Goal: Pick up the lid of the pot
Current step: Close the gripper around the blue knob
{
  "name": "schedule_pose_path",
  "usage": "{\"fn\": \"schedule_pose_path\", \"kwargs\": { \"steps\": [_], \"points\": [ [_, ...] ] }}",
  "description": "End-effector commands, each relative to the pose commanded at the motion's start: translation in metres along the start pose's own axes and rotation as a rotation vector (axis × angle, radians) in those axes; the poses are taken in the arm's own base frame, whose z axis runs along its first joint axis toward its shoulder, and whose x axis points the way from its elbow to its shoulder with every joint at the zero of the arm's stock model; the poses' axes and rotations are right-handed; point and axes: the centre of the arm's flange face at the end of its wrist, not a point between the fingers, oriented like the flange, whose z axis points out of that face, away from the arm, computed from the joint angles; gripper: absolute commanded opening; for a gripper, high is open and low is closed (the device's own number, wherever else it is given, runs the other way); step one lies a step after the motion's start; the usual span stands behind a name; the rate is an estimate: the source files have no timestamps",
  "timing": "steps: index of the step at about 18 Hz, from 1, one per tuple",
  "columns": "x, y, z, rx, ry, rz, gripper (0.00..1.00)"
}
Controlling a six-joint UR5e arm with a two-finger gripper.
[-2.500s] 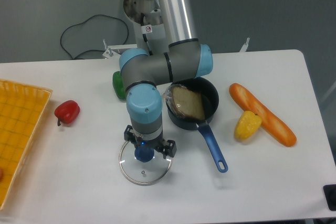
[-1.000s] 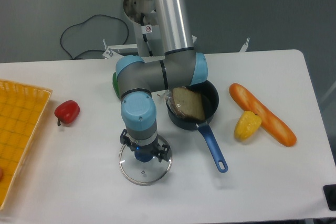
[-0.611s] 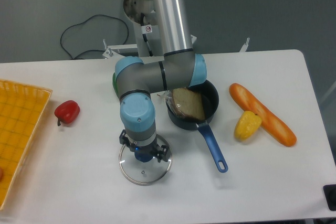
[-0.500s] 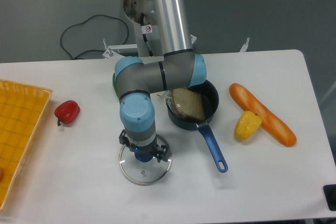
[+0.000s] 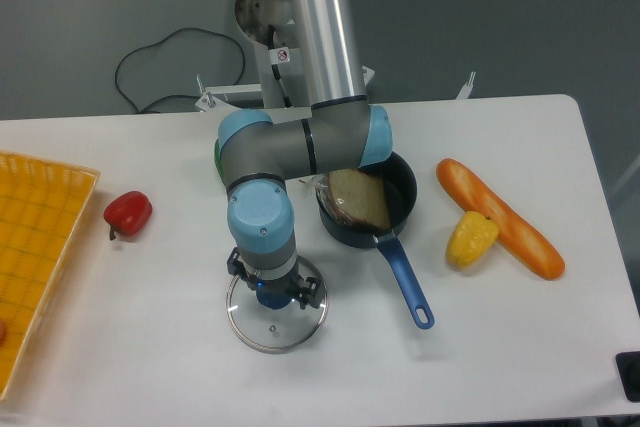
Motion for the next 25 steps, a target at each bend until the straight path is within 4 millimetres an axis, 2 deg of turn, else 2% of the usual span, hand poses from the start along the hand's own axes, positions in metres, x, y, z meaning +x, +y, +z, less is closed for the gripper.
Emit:
{"fn": "schedule_pose_path", "kwargs": {
  "steps": [21, 25],
  "points": [
    [0.0040, -0.0047, 0.0049, -0.006, 0.002, 0.011, 1.00],
    [0.0040, -0.0047, 0.0049, -0.006, 0.002, 0.012, 0.97]
  ]
}}
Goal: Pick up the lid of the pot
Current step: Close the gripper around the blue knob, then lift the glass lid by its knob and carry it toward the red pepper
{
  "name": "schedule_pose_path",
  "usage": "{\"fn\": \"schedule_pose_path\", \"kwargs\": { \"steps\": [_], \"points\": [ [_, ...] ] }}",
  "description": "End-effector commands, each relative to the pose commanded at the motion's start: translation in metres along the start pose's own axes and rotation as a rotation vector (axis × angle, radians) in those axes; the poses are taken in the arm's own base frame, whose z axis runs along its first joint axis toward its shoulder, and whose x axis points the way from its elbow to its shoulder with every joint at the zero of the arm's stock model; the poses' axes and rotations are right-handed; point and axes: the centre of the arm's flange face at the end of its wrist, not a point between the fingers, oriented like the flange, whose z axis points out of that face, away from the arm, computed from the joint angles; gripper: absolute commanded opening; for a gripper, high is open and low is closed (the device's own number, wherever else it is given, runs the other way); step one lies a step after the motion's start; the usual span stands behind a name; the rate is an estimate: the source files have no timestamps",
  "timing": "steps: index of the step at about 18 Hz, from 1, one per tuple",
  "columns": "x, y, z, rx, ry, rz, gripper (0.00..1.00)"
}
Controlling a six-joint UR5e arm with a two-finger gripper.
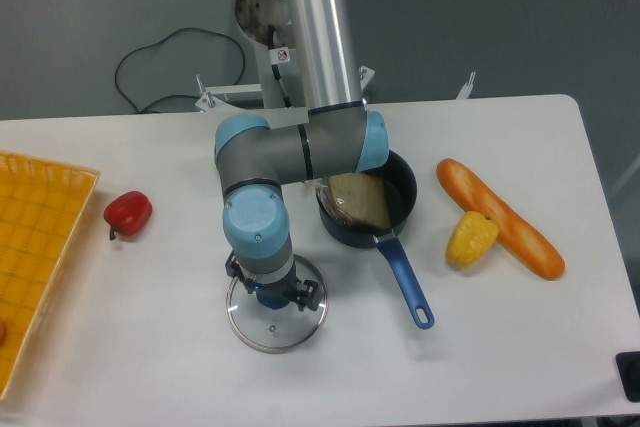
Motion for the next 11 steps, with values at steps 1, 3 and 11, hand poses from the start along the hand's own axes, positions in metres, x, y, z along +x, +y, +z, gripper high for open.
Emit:
{"fn": "schedule_pose_path", "kwargs": {
  "steps": [1, 3, 11],
  "points": [
    [0.0000, -0.0001, 0.0010, -0.001, 0.001, 0.000, 0.97],
    [-0.0009, 0.0005, 0.0002, -0.001, 0.001, 0.000, 0.94],
    [0.0001, 0.0001, 0.0002, -0.001, 0.001, 0.002, 0.72]
  ]
}}
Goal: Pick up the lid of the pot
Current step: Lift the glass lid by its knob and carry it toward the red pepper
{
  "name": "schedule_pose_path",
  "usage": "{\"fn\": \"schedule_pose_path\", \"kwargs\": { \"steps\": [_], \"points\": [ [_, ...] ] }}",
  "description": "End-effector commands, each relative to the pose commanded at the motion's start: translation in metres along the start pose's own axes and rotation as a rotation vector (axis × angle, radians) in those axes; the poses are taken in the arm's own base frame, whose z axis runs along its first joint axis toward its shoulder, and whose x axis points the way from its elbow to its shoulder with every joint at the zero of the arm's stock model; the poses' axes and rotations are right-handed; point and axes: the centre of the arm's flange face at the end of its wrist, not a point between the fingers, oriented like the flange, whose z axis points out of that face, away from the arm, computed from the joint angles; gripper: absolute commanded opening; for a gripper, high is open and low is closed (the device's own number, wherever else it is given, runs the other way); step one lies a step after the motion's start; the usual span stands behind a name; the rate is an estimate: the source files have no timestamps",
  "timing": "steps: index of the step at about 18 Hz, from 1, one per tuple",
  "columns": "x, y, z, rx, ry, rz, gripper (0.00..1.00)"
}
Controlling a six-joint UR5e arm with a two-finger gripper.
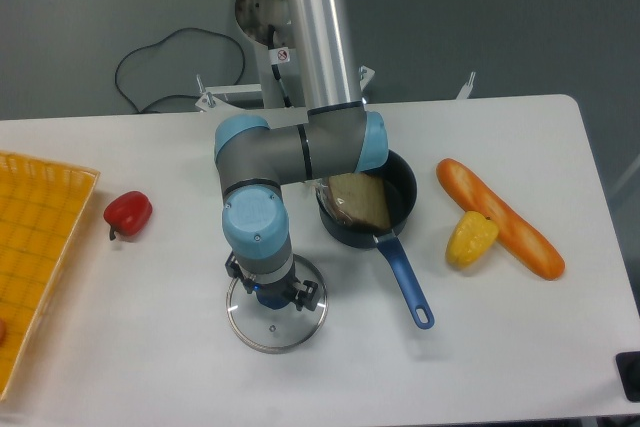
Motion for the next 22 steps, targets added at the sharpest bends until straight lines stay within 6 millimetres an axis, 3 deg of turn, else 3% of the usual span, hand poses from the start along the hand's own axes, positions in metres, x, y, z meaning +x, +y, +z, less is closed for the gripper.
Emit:
{"fn": "schedule_pose_path", "kwargs": {
  "steps": [5, 10, 15, 22],
  "points": [
    [0.000, 0.000, -0.001, 0.000, 0.000, -0.002, 0.60],
    [-0.003, -0.003, -0.008, 0.013, -0.003, 0.001, 0.59],
    [-0.004, -0.004, -0.032, 0.036, -0.021, 0.010, 0.59],
    [0.001, 0.002, -0.076, 0.023, -0.017, 0.179, 0.58]
  ]
}}
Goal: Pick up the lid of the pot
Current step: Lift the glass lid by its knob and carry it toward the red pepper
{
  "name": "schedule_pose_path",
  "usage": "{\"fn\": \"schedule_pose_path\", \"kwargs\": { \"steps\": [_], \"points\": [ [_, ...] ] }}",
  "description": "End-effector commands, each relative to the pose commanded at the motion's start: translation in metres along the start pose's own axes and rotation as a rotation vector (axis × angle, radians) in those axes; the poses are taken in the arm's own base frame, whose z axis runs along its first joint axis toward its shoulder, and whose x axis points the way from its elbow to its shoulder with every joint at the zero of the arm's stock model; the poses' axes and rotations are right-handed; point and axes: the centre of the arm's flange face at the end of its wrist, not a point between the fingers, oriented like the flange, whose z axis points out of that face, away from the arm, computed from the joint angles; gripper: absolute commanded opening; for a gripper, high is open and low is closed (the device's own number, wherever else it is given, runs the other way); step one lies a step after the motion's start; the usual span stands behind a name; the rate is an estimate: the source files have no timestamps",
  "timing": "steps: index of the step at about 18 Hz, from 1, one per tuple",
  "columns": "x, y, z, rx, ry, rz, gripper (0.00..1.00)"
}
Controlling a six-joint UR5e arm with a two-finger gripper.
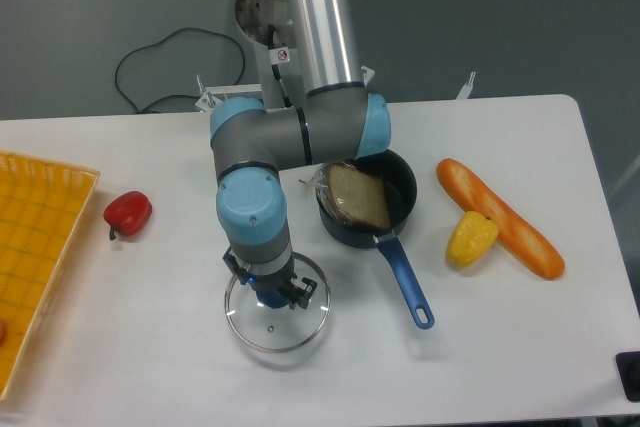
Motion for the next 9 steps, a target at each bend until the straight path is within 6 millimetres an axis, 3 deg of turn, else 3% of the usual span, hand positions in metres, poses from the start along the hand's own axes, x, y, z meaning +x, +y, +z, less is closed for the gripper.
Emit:
{"fn": "schedule_pose_path", "kwargs": {
  "steps": [9],
  "points": [
    [0.047, -0.015, -0.052, 0.053, -0.036, 0.142, 0.58]
  ]
}}
